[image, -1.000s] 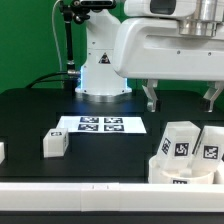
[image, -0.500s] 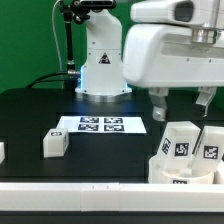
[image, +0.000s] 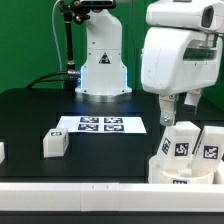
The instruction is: Assemble stool
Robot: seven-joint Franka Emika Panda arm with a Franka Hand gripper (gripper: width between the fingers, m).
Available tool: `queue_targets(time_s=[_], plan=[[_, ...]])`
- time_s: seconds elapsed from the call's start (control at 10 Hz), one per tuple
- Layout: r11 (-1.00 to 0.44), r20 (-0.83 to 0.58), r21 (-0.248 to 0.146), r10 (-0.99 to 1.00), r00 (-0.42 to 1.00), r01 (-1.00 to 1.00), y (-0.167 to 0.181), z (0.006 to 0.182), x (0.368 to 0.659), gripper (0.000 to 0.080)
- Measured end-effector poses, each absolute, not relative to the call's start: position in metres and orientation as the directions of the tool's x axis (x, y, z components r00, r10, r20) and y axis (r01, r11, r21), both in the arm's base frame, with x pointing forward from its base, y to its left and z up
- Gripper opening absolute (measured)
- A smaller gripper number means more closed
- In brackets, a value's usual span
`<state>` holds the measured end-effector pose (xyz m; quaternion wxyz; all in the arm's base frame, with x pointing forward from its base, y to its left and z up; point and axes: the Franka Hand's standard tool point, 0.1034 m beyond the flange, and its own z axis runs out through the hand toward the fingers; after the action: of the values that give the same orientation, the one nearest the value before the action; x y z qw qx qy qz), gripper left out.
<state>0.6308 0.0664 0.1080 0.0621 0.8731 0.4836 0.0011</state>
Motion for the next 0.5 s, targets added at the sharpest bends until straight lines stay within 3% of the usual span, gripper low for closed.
queue_targets(time_s=[0.5], plan=[[-0.057, -0.180, 0.081, 0.981, 0.071, 0.995, 0.0634, 0.1033, 0.6322, 0.0649]])
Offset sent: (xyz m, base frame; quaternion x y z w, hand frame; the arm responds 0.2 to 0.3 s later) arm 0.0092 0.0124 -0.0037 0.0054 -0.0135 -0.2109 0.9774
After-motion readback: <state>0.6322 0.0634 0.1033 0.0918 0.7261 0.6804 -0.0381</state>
